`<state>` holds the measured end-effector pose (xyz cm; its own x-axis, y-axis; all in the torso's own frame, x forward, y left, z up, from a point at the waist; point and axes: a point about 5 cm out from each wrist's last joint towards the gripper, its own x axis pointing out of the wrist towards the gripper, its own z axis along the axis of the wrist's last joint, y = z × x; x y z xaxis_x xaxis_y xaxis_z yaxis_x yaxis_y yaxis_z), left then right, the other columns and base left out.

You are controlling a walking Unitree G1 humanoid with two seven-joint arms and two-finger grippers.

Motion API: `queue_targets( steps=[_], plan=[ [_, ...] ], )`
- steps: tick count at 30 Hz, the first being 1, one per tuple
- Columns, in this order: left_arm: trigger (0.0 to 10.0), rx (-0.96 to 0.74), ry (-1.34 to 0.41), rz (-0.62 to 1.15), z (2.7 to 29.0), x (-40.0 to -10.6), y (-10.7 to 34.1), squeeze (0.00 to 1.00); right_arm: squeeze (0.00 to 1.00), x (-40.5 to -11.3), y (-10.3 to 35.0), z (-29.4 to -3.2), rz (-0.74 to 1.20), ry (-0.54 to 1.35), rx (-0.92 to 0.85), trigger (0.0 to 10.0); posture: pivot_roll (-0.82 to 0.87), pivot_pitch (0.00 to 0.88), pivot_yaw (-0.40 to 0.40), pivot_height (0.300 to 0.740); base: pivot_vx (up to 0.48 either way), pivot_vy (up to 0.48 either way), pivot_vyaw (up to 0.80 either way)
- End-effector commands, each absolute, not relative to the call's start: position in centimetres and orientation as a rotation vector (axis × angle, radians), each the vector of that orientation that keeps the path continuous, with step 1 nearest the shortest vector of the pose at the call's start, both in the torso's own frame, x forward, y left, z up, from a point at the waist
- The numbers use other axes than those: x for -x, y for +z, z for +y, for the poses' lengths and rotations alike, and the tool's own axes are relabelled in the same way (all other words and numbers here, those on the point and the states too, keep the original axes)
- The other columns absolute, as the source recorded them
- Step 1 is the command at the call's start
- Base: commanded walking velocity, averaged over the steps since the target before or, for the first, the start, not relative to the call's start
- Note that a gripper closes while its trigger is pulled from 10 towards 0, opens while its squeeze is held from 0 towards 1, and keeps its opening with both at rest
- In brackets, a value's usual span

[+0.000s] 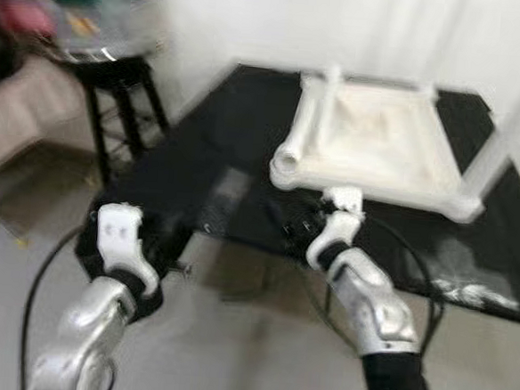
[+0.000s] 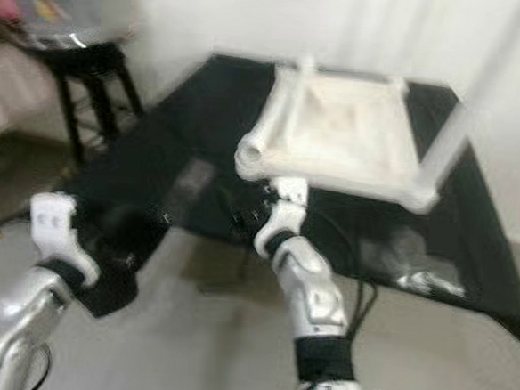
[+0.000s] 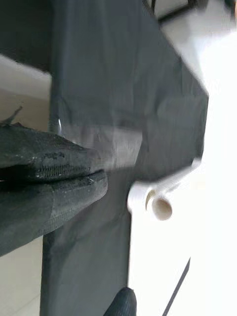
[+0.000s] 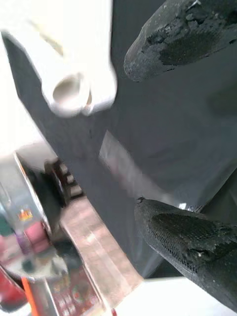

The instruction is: Building children table

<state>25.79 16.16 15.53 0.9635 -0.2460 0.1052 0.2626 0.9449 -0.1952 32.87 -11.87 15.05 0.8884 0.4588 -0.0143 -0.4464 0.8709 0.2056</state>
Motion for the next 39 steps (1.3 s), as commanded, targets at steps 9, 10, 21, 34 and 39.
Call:
queue_targets(
  steps=[9,10,21,34,39],
  plan=[
    [10.0,0.190,-0.253,-0.094,16.6,-25.7,15.7,0.00,0.00,-32.8,15.0,-11.7,0.060,0.485,-0.210,10.0,-0.10,0.031,0.065,0.740,0.000,0.000,-0.80],
    [10.0,0.174,-0.246,-0.101,16.7,-25.7,15.8,0.00,0.00,-32.8,15.1,-11.6,0.052,0.488,-0.205,10.0,-0.09,0.029,0.068,0.740,0.000,0.000,0.00],
    [10.0,0.099,-0.190,-0.153,18.2,-26.1,17.0,0.00,0.00,-32.5,15.6,-11.1,0.014,0.516,-0.151,10.0,-0.09,0.032,0.066,0.740,0.000,0.000,0.00],
    [10.0,0.085,-0.223,-0.166,18.5,-26.0,17.3,0.00,0.00,-32.7,15.5,-11.2,0.027,0.514,-0.145,10.0,-0.09,0.034,0.055,0.740,0.256,0.000,-0.37],
    [10.0,0.082,-0.234,-0.167,18.3,-26.0,17.3,0.00,0.00,-32.7,15.5,-11.2,0.015,0.515,-0.154,10.0,-0.09,0.033,0.055,0.740,0.349,0.000,0.00]
  ],
)
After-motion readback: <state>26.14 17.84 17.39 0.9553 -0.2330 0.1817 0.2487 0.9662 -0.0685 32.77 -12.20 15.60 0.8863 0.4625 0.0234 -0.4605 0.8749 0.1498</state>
